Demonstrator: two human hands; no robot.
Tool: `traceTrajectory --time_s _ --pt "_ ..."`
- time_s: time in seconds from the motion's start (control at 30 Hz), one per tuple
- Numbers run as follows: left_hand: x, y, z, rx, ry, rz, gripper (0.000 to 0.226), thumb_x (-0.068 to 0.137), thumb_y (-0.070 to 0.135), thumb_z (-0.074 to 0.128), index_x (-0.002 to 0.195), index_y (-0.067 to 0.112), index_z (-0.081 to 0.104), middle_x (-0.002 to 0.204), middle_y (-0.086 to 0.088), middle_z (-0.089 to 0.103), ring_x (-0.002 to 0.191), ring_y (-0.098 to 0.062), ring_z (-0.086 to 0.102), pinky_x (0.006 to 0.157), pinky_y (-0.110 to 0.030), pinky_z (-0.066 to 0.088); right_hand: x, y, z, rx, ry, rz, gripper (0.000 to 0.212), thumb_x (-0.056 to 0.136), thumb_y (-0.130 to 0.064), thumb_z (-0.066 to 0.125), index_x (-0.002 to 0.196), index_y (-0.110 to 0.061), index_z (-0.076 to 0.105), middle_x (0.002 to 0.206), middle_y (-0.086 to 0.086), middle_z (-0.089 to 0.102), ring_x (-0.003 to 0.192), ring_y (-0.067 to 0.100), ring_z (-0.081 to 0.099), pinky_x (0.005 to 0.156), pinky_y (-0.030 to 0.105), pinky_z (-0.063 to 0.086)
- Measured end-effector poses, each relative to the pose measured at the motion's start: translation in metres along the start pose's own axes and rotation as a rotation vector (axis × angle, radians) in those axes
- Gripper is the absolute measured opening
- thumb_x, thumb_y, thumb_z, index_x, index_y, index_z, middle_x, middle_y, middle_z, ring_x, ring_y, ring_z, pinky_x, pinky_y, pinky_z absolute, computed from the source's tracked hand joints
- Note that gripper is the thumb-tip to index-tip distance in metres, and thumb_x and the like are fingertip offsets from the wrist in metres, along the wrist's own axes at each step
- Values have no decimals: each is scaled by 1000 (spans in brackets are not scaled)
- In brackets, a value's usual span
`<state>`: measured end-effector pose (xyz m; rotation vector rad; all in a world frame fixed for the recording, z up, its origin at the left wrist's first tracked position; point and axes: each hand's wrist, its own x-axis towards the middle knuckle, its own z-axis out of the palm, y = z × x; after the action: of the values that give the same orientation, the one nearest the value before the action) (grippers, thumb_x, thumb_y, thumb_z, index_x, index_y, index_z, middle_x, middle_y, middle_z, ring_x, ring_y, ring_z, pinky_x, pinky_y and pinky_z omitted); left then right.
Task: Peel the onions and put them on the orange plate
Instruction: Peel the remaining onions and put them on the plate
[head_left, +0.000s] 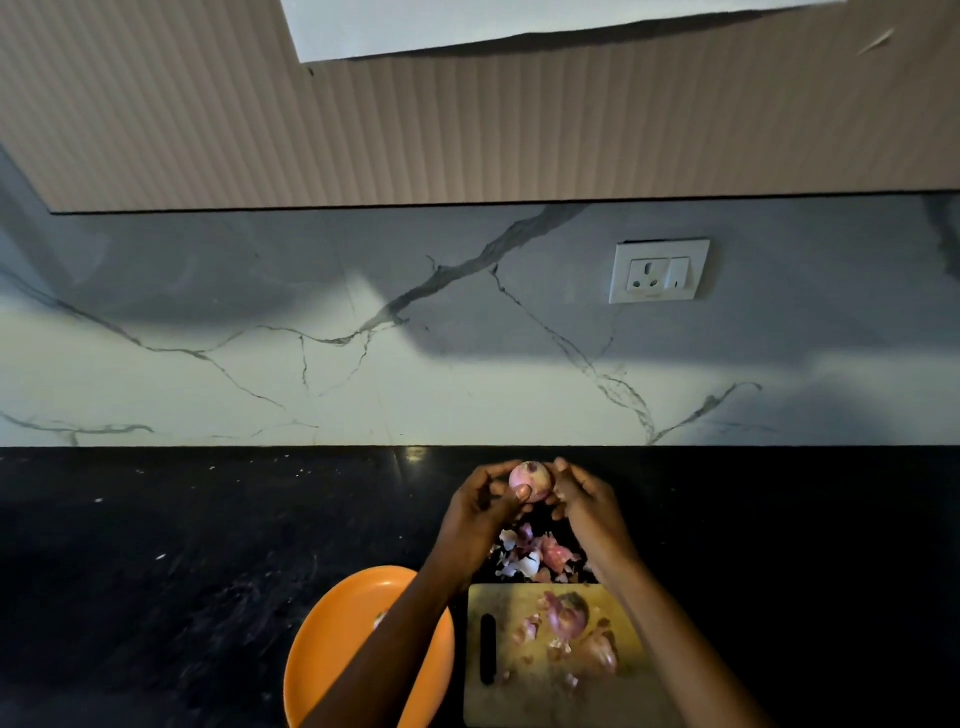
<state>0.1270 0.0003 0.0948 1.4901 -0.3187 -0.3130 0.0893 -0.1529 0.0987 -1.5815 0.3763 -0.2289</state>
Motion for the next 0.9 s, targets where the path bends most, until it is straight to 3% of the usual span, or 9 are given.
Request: traceTrajectory --time_s 0.13,0.23,0.37,0.5,0.6,0.73,0.9 --pt "-1 -4 -4 17 23 -16 37 93 7 66 129 9 58 114 -7 71 108 -24 69 91 -39 59 2 -11 -7 -60 -143 -15 40 103 -50 40 112 -29 72 98 -6 76 87 2 70 69 17 50" --pt "-3 -7 -5 79 31 -14 37 91 2 69 126 11 58 115 -7 70 107 -19 69 87 -34 59 2 -8 -7 -128 -173 -37 21 104 -37 50 113 -34 69 96 -13 71 81 -8 64 66 13 47" --pt "-5 -8 -4 88 53 -17 33 88 -1 71 117 6 57 110 -8 71 99 -14 71 79 -24 57 4 8 -2 -179 -197 -51 32 100 -19 59 130 -30 66 124 -13 68 114 2 62 88 18 52" --pt "-6 -12 0 45 48 -22 28 88 -1 71 111 -1 54 106 -16 73 100 -26 72 83 -30 58 2 15 5 -232 -65 -102 29 102 -24 56 128 -23 68 119 -7 67 108 4 64 78 11 51" --pt "-8 -13 -1 13 8 -16 30 88 2 71 111 -3 52 107 -18 73 99 -33 71 84 -39 60 5 17 9 -165 35 -71 25 103 -30 54 110 -22 76 103 -4 74 93 7 70 71 14 53" --pt "-9 -10 -2 20 -1 -5 30 90 4 70 113 -3 52 106 -18 73 99 -33 72 83 -40 60 9 11 4 -152 -13 -42 29 103 -36 52 105 -22 77 91 -5 76 78 4 67 61 13 46" --pt "-6 -8 -3 57 31 -5 33 90 7 71 118 8 53 114 -11 70 108 -25 69 88 -37 59 8 9 -4 -130 -173 -39 36 104 -50 41 121 -35 69 109 -6 71 100 8 66 82 26 52"
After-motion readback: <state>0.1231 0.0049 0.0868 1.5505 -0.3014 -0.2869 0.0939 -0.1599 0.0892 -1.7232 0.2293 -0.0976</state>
